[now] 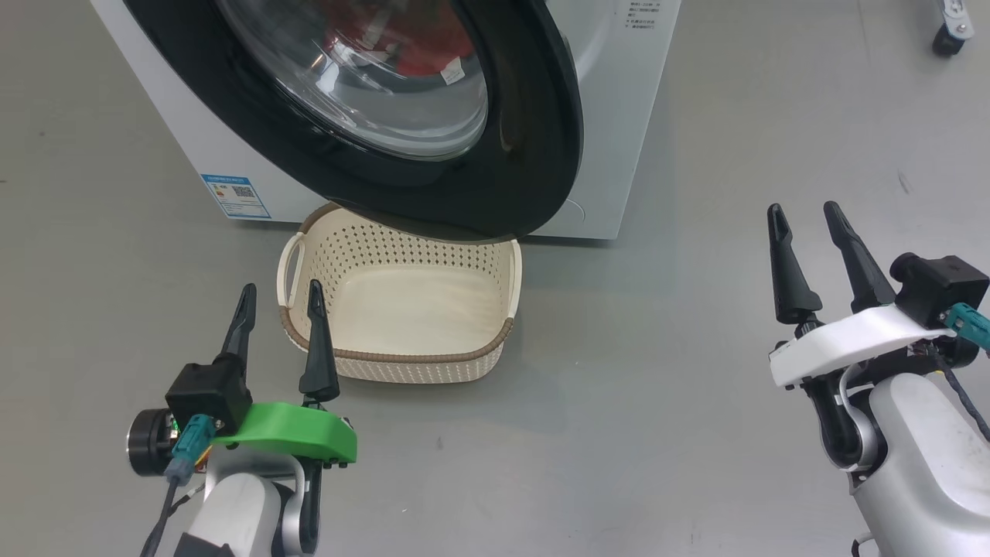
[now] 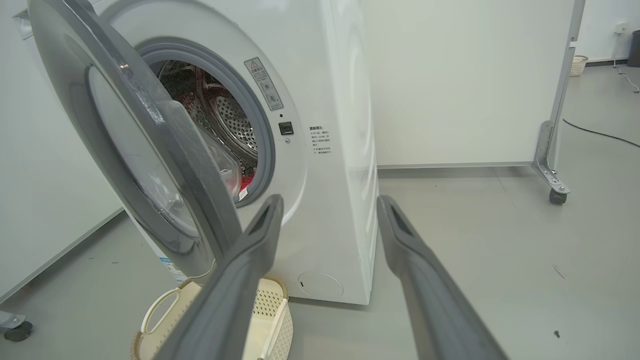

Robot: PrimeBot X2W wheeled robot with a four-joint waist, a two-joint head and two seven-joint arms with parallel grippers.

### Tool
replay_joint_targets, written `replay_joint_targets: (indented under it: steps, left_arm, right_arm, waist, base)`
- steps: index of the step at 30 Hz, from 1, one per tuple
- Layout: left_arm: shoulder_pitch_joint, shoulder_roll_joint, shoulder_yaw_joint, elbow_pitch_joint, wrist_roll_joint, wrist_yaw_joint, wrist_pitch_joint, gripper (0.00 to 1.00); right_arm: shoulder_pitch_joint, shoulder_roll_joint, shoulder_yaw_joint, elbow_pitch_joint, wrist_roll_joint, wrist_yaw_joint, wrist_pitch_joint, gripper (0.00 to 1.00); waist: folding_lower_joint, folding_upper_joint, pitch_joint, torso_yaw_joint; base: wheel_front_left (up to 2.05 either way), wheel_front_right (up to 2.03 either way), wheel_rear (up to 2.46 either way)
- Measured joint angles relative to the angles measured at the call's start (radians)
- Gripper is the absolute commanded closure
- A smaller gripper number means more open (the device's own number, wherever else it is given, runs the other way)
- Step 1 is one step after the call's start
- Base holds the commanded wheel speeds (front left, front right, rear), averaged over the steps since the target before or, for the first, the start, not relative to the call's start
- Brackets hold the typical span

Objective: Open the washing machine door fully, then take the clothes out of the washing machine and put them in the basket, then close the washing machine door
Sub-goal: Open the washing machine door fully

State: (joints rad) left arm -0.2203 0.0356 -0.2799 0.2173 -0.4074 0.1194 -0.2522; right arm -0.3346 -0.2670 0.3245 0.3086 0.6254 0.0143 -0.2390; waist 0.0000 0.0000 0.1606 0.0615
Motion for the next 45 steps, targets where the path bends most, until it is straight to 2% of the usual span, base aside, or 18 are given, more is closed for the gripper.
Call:
replay_joint_targets:
  steps: [8, 45]
  left_arm:
    - [0.0, -0.001, 0.001, -0.001, 0.0, 0.0, 0.0, 0.0]
    - [0.004, -0.001, -0.002, -0.005, 0.003, 0.0, 0.0, 0.0]
  right_arm:
    - [0.044, 0.013, -0.017, -0.026, -0.013, -0.017, -0.005, 0.0]
    - [0.1, 0.049, -0.078, -0.099, -0.074, -0.016, -0.013, 0.0]
  waist:
    - [0.0, 0.0, 0.005, -0.006]
    - [0.0, 0.0, 0.008, -0.016]
  base:
    - [0.0, 0.0, 0.0]
    - [0.0, 0.0, 0.0]
